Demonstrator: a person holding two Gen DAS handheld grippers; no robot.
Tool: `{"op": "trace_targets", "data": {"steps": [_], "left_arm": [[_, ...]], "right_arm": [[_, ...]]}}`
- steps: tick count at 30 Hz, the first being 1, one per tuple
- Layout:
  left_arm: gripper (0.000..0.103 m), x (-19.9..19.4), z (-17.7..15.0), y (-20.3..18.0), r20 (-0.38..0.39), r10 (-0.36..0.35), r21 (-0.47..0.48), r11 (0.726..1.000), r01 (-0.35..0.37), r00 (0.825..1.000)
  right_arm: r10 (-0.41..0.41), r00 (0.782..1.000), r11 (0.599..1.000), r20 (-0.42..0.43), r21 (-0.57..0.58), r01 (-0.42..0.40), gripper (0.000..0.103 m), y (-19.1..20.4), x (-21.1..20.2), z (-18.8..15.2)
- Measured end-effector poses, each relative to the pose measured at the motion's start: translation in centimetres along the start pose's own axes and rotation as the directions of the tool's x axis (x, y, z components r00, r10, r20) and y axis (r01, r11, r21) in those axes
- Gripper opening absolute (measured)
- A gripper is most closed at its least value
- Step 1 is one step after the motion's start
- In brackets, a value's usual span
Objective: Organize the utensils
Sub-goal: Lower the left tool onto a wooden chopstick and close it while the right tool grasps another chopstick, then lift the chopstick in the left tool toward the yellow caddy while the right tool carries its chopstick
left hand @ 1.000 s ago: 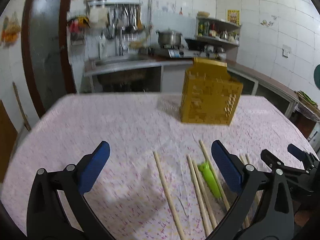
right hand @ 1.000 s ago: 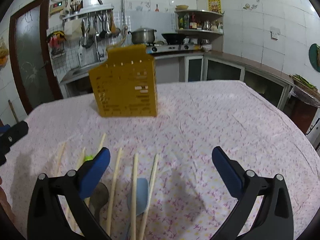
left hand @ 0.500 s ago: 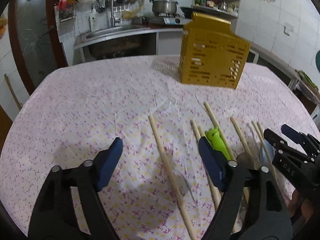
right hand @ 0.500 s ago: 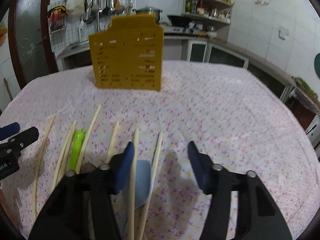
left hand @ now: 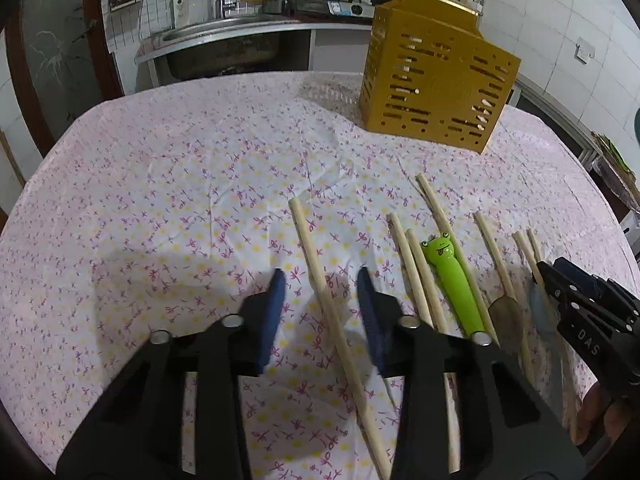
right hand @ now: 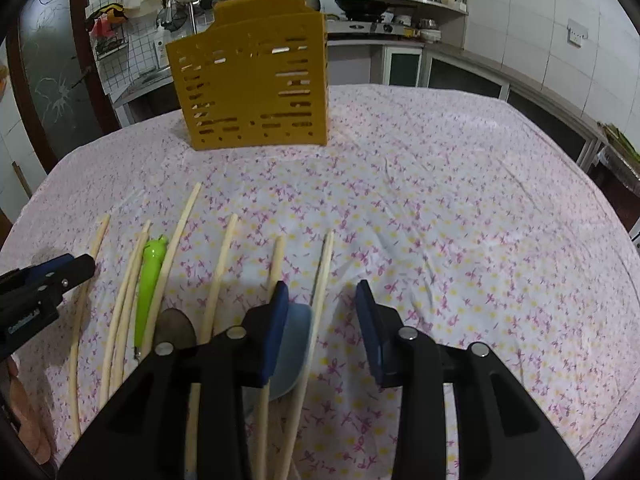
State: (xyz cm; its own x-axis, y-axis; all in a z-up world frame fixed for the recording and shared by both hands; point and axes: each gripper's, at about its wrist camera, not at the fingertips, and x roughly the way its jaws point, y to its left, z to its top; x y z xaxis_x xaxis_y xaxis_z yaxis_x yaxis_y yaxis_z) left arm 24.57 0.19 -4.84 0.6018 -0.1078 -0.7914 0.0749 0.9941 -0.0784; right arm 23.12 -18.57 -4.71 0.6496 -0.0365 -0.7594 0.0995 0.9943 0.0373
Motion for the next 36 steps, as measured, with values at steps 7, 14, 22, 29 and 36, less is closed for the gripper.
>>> {"op": "trace_targets", "data": {"steps": [7, 14, 22, 29, 36], "left_arm": [[0.021, 1.0, 0.2, 0.0, -0.027, 0.011, 0.008, 1.000, -0.011, 1.000], [0.021, 1.3, 0.7, -0.7, -0.035, 0.027, 0.038, 0.999, -0.026, 0.999], [0.019, 1.9, 1.3, -1.6, -0.042, 0.051, 0.085, 0.995, -0.048, 0.998], [0.008, 1.6, 1.2, -1.8, -0.035, 0.033, 0.087, 0.996, -0.030, 0.999], [0.004, 0.7, 1.0, -1.5, -0.022, 0.009, 0.074, 0.997, -0.007, 1.000]], "right_arm": [[0.037, 0.999, 0.999, -0.002, 0.007, -0.037, 0.016, -0.1, 0.0, -0.1], [0.053, 0.998, 0.998, -0.016, 0.026, -0.053, 0.017, -0.4, 0.2, 0.1], [0.057, 0.998, 0.998, -0.031, 0.022, -0.056, 0.017, -0.3, 0.7, 0.7], [0.062, 0.998, 0.997, -0.007, 0.048, -0.061, 0.003, -1.2, 0.1, 0.7], [0.071, 0.997, 0.995, 0.026, 0.070, -0.073, 0.002, -2.1, -0.6, 0.6]]}}
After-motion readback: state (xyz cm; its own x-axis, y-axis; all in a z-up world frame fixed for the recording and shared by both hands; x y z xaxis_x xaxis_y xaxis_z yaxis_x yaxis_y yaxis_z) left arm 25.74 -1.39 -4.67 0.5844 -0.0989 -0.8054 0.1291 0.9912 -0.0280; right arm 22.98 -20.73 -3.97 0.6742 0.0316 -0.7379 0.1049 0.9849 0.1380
